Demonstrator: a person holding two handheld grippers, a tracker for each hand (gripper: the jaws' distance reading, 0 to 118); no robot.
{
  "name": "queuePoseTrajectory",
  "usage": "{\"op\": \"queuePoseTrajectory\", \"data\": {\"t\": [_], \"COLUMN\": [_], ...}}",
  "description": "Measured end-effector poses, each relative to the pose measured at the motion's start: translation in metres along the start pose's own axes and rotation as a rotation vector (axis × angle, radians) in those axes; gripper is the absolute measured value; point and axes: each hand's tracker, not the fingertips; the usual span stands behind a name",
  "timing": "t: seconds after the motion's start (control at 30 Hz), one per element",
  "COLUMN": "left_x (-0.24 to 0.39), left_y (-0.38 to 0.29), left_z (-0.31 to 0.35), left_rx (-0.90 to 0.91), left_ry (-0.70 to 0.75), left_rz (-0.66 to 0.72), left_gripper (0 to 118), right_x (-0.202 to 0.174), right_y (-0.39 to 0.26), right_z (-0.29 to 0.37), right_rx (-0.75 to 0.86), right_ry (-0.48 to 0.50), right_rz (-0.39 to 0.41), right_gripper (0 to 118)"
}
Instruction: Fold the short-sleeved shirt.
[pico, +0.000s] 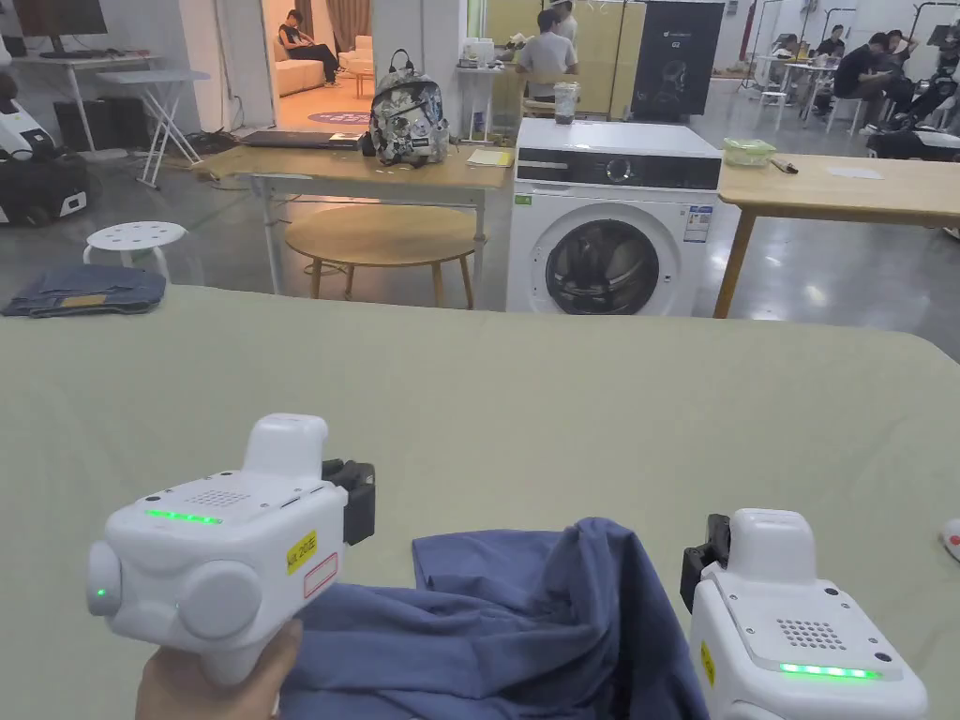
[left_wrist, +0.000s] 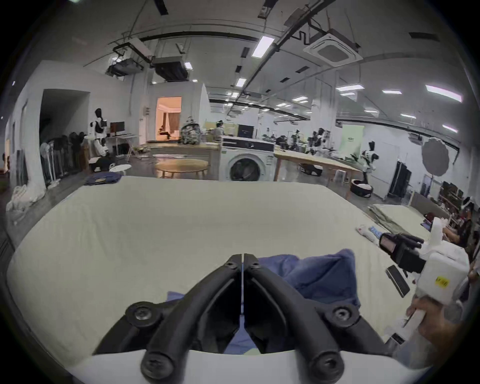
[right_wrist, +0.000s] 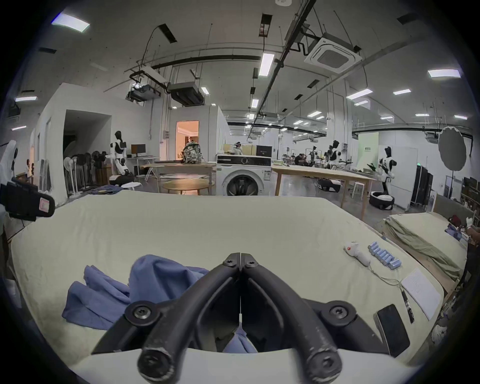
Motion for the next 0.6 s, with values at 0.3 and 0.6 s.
{"op": "queuePoseTrajectory", "data": {"t": [0.3,0.6], "left_x": [-0.069,-0.121], "left_y": [-0.013,-0.011], "left_z": [-0.034,-0.117], "left_rx": [-0.222,-0.453], "left_ry": [0.079,0.056], "left_rz": [0.106,0.177], "left_gripper": [0,7], "right_x": [-0.01,-0.007], "right_y": [0.003,-0.004], "right_z": [-0.005,-0.016], "right_rx": [-0.005,-0.026], "right_ry": [0.031,0.026], "right_rz": [0.011,0.021], "right_gripper": [0,0]}}
